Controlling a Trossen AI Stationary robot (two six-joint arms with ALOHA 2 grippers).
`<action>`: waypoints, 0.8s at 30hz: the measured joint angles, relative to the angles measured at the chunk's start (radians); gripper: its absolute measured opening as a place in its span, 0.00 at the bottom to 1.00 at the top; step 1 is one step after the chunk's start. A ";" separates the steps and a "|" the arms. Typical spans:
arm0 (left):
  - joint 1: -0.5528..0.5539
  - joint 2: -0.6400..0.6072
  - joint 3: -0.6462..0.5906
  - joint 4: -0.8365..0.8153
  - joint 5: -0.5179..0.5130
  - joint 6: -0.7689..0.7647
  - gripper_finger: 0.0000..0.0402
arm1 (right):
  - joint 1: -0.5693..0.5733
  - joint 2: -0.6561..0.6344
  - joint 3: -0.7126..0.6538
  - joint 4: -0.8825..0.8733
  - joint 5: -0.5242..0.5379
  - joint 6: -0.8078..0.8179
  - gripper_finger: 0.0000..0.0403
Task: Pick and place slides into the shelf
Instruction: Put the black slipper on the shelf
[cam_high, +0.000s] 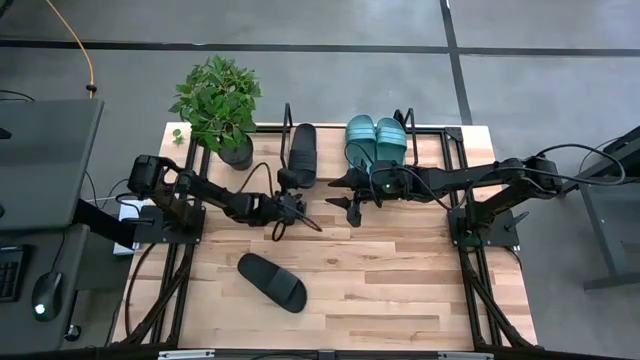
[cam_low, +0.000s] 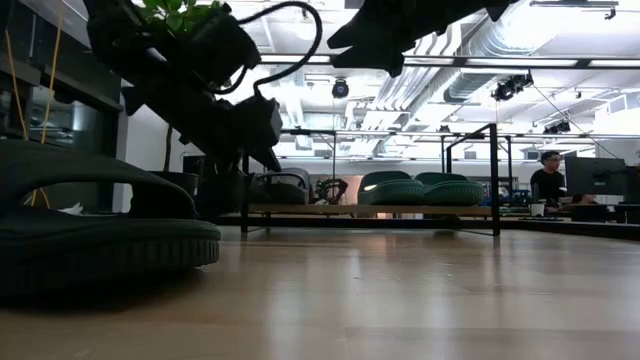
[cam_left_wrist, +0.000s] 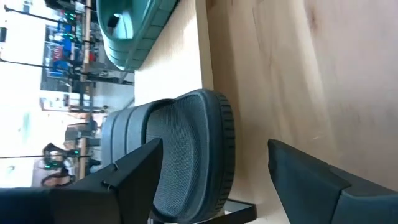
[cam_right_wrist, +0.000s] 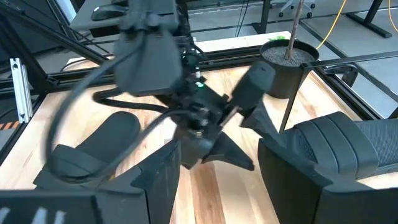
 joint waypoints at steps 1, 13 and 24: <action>-0.013 -0.003 0.000 -0.001 -0.014 0.000 0.68 | 0.000 0.000 0.000 0.000 0.000 0.000 0.51; -0.134 -0.183 0.000 -0.081 -0.046 -0.132 0.68 | 0.000 0.000 0.000 -0.004 -0.007 0.000 0.51; -0.148 -0.453 0.000 -0.366 0.173 -0.478 0.68 | 0.000 0.000 0.000 -0.005 -0.007 0.000 0.51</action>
